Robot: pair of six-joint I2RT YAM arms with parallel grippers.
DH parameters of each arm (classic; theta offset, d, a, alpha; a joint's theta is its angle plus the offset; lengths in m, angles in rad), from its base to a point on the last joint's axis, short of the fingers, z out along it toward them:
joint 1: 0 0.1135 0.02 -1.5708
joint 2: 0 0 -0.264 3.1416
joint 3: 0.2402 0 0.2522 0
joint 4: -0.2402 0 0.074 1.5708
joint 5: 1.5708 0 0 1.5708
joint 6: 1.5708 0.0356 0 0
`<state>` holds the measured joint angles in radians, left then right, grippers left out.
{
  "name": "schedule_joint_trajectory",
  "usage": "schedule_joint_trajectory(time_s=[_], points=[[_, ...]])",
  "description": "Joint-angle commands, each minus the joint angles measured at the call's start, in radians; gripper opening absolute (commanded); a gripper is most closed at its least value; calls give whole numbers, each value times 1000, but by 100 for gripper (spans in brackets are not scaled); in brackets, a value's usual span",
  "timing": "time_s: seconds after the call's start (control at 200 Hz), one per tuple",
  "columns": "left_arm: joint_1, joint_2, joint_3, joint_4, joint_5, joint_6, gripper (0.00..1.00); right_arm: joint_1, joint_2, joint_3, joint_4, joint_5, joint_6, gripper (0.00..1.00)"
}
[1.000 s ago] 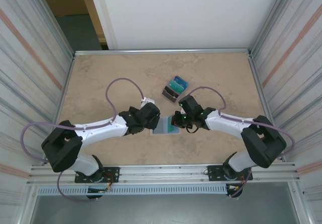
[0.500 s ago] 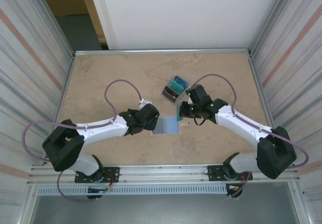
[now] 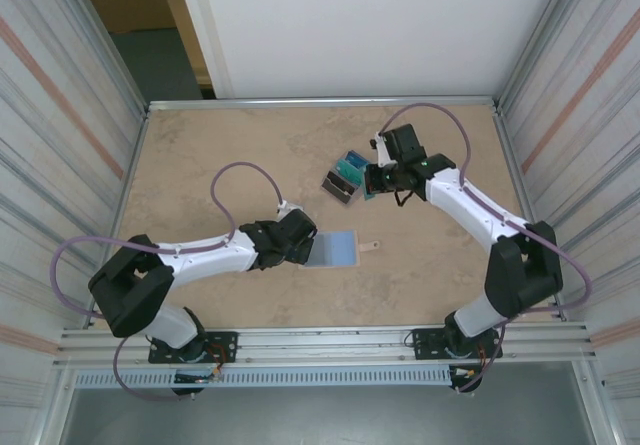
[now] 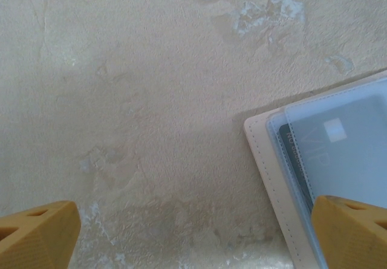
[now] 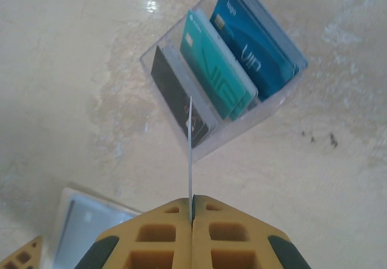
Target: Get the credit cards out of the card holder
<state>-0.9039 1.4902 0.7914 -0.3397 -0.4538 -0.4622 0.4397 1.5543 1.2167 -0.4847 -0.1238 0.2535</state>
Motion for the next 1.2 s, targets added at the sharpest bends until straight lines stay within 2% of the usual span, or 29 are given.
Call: schedule_joint_trajectory(time_s=[0.0,0.326,0.697,1.198], points=[[6,-24,-12,6,10,-20,99,-2,64,83,-39,-4,-137,0],[7,-30,-14,-1,11,-18,99,-2,230,237,-74,43,-265,0],[6,-50,-29,-7,-1,-25,99,-2,342,336,-76,79,-376,0],[14,-69,-33,-16,-15,-21,99,-1,448,408,-104,35,-425,0]])
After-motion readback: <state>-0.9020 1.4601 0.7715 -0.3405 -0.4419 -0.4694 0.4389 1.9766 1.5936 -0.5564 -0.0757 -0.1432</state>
